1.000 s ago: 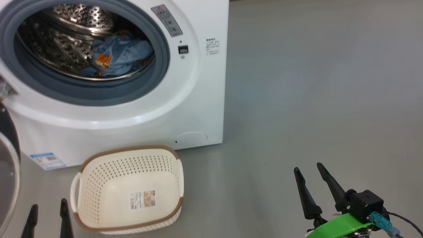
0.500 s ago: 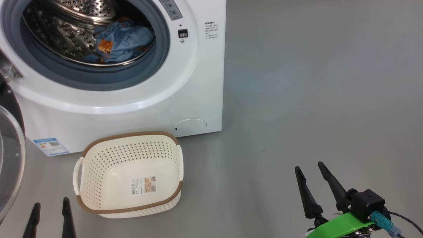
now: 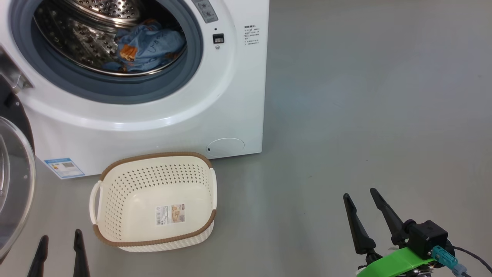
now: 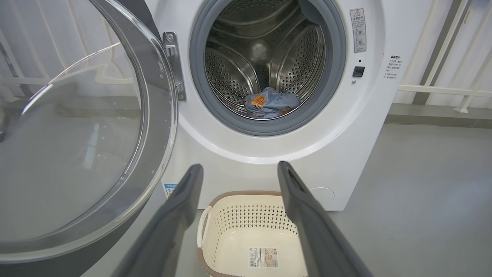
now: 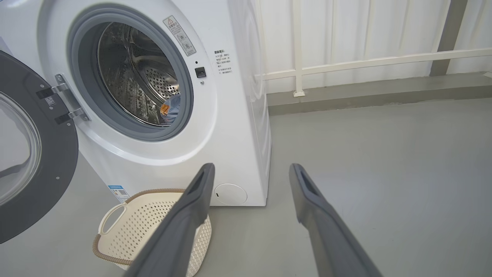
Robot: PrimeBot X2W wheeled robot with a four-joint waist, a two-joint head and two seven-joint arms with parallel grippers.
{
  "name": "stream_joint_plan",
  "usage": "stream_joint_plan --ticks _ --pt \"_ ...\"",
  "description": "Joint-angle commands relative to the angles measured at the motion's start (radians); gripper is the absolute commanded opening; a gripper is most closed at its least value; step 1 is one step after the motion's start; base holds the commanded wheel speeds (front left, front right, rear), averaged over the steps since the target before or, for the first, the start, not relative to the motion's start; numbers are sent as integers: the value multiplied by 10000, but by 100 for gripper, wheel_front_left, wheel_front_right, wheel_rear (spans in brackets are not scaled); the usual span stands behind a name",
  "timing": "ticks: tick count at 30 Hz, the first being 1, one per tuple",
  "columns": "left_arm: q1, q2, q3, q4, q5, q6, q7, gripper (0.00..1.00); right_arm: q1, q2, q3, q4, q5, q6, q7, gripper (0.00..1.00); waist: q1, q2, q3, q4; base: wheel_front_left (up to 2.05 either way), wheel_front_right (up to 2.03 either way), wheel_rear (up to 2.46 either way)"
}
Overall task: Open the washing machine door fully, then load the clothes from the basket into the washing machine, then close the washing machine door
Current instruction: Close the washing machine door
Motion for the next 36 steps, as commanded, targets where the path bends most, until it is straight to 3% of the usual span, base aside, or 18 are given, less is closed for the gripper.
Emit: stream_joint_plan --ticks 1,10,36 --pt "-356 96 274 -245 -62 -31 -53 100 -169 15 215 -251 -182 62 -49 100 0 0 -7 40 0 0 0" --pt "-398 81 164 -152 -138 -31 -53 100 -124 15 202 -199 -234 62 -49 100 0 0 -75 499 0 0 0" --pt "-177 58 166 364 -71 -31 -53 100 95 15 355 61 -150 62 -49 100 0 0 -920 2808 0 0 0"
